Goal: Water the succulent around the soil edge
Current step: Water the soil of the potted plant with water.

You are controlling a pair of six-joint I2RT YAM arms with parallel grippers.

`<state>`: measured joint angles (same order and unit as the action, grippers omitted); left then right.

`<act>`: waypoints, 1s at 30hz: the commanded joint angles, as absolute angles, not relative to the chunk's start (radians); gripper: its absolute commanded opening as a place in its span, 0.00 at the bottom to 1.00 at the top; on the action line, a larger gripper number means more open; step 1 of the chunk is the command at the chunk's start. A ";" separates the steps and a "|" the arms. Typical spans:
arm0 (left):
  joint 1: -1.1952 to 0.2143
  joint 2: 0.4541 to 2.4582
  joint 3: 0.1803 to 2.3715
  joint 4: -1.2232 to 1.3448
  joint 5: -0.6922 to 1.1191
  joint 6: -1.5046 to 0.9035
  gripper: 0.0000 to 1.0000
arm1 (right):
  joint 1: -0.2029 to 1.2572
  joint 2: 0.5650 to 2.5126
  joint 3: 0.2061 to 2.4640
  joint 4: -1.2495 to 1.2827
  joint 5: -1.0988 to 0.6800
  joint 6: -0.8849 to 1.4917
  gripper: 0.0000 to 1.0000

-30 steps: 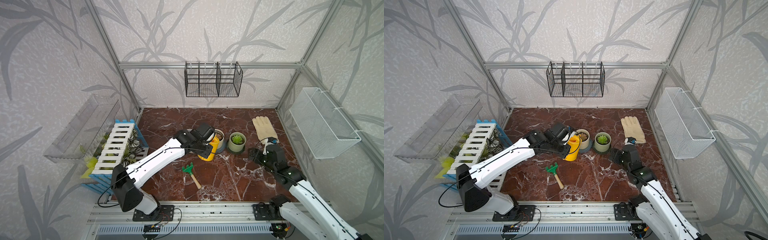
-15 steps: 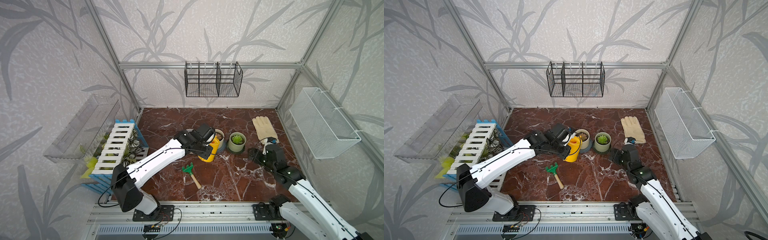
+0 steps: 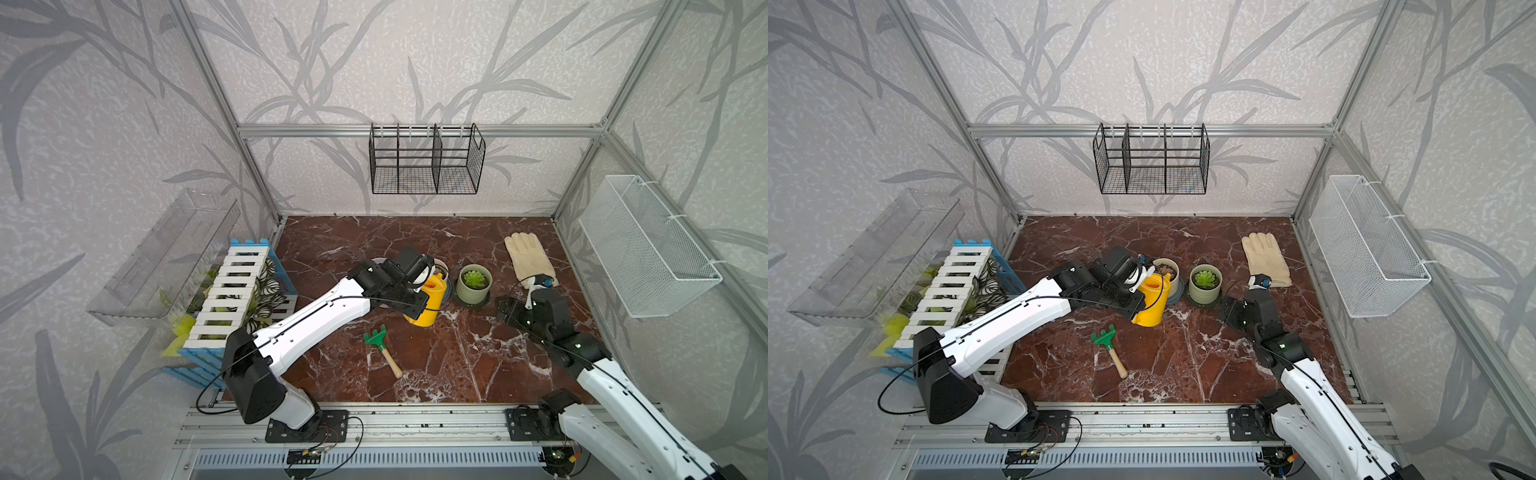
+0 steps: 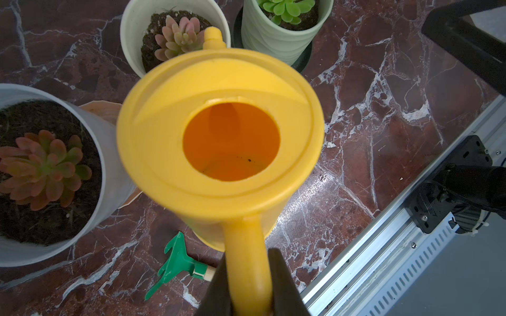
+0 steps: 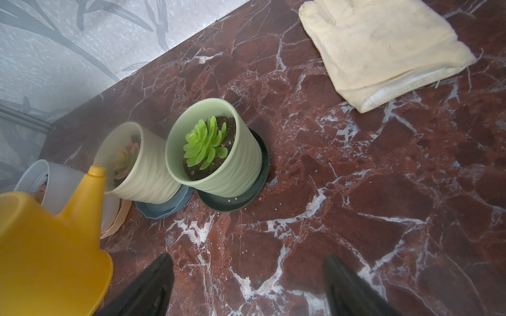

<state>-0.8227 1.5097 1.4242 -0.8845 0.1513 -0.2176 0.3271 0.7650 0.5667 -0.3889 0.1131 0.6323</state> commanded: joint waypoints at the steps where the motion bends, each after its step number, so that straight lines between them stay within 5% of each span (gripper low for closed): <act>1: -0.825 1.510 1.432 -0.848 0.186 -0.211 0.00 | 0.324 0.766 0.557 -0.372 0.120 0.634 0.87; 20: -0.824 1.274 1.230 -0.694 0.058 -0.251 0.00 | 0.323 0.758 0.558 -0.375 0.119 0.634 0.87; 30: -0.808 1.154 1.165 -0.886 -0.001 -0.325 0.00 | 0.324 0.769 0.561 -0.364 0.103 0.634 0.87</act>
<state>-0.8154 1.1847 1.1736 -0.8177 0.0418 -0.2832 0.3271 0.7650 0.5667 -0.3866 0.1097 0.6323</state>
